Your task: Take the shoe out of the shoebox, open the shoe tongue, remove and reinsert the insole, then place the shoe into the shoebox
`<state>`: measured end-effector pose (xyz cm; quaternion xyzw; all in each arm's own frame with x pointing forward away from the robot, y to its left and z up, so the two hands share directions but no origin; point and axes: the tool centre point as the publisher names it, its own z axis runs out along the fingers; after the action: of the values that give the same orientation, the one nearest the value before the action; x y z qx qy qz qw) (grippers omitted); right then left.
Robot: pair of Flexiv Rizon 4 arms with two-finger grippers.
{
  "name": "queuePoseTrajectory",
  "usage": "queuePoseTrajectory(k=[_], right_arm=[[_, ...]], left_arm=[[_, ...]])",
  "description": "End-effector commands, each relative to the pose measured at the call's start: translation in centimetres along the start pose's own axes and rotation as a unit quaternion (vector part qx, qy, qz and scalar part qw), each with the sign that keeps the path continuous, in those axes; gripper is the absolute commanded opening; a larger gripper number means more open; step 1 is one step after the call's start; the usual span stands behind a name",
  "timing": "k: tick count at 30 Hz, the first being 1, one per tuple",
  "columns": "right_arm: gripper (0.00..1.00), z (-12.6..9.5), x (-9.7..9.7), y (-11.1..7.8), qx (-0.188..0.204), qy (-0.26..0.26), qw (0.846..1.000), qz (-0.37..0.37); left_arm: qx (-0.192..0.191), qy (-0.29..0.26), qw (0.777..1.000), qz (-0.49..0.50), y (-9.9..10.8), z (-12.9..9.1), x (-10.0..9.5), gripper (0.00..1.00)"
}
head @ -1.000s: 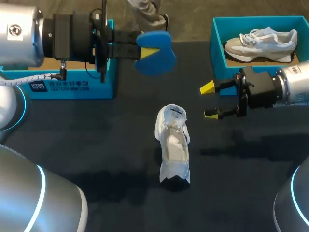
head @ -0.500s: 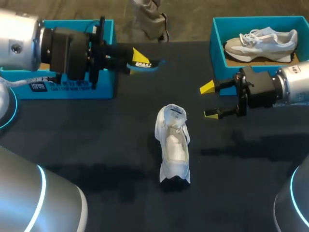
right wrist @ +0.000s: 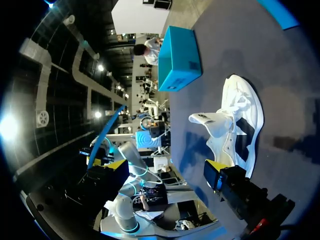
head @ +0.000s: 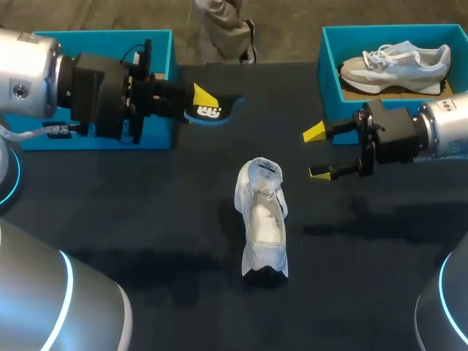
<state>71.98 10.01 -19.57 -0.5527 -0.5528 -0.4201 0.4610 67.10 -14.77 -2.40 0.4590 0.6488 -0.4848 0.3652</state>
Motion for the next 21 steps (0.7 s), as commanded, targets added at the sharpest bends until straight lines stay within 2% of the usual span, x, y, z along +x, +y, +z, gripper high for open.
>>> queuePoseTrajectory(k=[1,2,3,6,8,11,12,18,21], right_arm=[[1.0,0.2,0.0,0.0,-0.001,0.0,1.0,0.0],[1.0,0.2,0.0,0.0,-0.001,0.0,1.0,0.0],[1.0,0.2,0.0,0.0,-0.001,0.0,1.0,0.0],[1.0,0.2,0.0,0.0,-0.001,0.0,1.0,0.0],[1.0,0.2,0.0,0.0,-0.001,0.0,1.0,0.0],[1.0,0.2,0.0,0.0,-0.001,0.0,1.0,0.0],[1.0,0.2,0.0,0.0,-0.001,0.0,1.0,0.0],[1.0,0.2,0.0,0.0,-0.001,0.0,1.0,0.0],[1.0,0.2,0.0,0.0,-0.001,0.0,1.0,0.0]], left_arm=[[0.015,0.013,0.999,0.046,-0.1,1.1,1.0,0.0],[0.003,0.025,0.998,0.052,0.1,1.5,1.6,0.0],[0.017,0.022,0.997,0.069,0.0,1.9,2.1,0.0],[0.0,0.028,0.995,0.099,0.3,2.7,3.4,0.0],[-0.025,0.032,0.991,0.131,0.9,3.4,4.6,0.0],[-0.037,0.001,0.987,0.158,1.7,3.7,5.7,0.0],[-0.031,-0.015,0.987,0.155,2.0,3.7,5.8,0.0],[-0.043,-0.033,0.976,0.212,2.4,4.3,6.6,0.0],[-0.052,-0.018,0.971,0.233,2.4,4.7,7.2,0.0]])
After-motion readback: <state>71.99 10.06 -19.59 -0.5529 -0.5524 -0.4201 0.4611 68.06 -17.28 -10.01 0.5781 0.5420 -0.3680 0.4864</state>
